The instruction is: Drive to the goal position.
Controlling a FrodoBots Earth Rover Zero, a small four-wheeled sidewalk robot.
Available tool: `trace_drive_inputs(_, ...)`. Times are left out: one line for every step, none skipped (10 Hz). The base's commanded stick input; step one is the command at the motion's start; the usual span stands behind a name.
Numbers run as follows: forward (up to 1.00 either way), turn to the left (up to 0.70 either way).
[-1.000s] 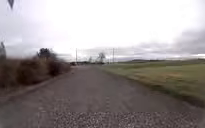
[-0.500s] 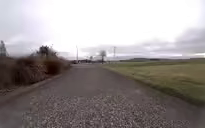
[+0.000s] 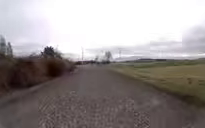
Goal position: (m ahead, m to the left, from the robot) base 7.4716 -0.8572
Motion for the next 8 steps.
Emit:
trace_drive_inputs(1.00,0.00)
trace_drive_inputs(1.00,0.00)
trace_drive_inputs(1.00,0.00)
trace_drive_inputs(1.00,0.00)
trace_drive_inputs(1.00,0.00)
trace_drive_inputs(1.00,0.00)
trace_drive_inputs(1.00,0.00)
trace_drive_inputs(1.00,0.00)
